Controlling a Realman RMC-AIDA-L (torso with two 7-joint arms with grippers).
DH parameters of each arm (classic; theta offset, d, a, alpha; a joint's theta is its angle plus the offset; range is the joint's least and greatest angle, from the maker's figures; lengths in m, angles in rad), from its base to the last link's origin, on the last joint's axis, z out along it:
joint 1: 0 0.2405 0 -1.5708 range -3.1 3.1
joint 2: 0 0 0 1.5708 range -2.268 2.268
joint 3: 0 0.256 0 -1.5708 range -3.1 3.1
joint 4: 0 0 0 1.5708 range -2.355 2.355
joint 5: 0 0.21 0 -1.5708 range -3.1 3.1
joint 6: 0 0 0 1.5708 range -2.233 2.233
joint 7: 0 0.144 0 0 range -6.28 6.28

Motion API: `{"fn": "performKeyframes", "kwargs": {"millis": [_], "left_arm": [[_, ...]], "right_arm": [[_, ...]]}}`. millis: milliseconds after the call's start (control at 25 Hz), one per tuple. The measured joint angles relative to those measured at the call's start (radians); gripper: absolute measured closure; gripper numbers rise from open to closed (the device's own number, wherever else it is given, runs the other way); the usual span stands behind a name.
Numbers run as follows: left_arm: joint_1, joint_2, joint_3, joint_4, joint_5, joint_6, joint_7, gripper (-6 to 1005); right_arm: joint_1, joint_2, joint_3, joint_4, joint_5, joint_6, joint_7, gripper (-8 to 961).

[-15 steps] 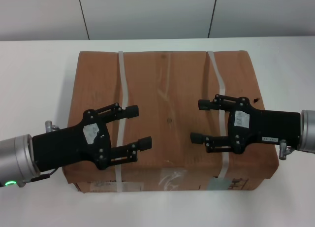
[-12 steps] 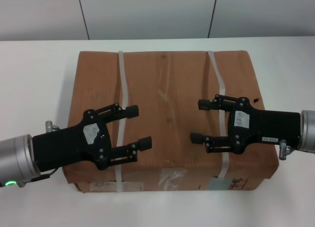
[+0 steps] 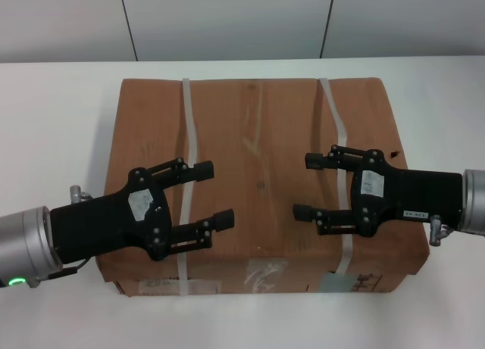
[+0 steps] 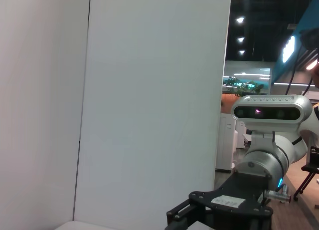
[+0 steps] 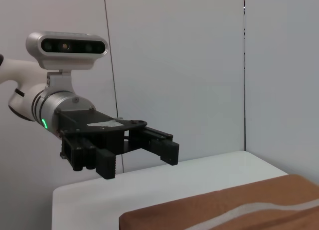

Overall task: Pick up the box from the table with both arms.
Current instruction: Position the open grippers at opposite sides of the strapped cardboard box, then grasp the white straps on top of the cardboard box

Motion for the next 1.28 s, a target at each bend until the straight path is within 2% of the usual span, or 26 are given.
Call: {"fn": "performKeyframes", "kwargs": {"millis": [240,360,680,800,1040,1280], "left_arm": [[0.002,0.0,0.0,0.0,-0.009,0.0,0.0,228],[0.003,0.0,-0.001,-0.005,-0.033,-0.005,-0.002,228],[-0.003,0.0,-0.013,-0.066,-0.151,-0.087,-0.038,229],[-0.01,0.001,-0.013,-0.076,-0.179,-0.151,-0.104,229],[-0.05,0.001,-0.009,-0.091,-0.179,-0.305,-0.246,228],[-0.092,0.005,-0.011,-0.151,-0.18,-0.413,-0.306,229]], "right_arm": [[-0.001,0.0,0.0,0.0,0.029,-0.001,0.0,95],[-0.008,0.001,0.001,0.013,0.099,0.027,-0.002,96],[-0.01,0.007,-0.007,0.175,0.472,0.332,-0.078,97],[-0.008,0.004,-0.009,0.2,0.541,0.337,-0.045,98],[-0.001,-0.005,-0.046,0.196,0.45,0.404,0.237,98],[0.062,0.001,-0.1,0.222,0.349,0.533,0.4,99]]}}
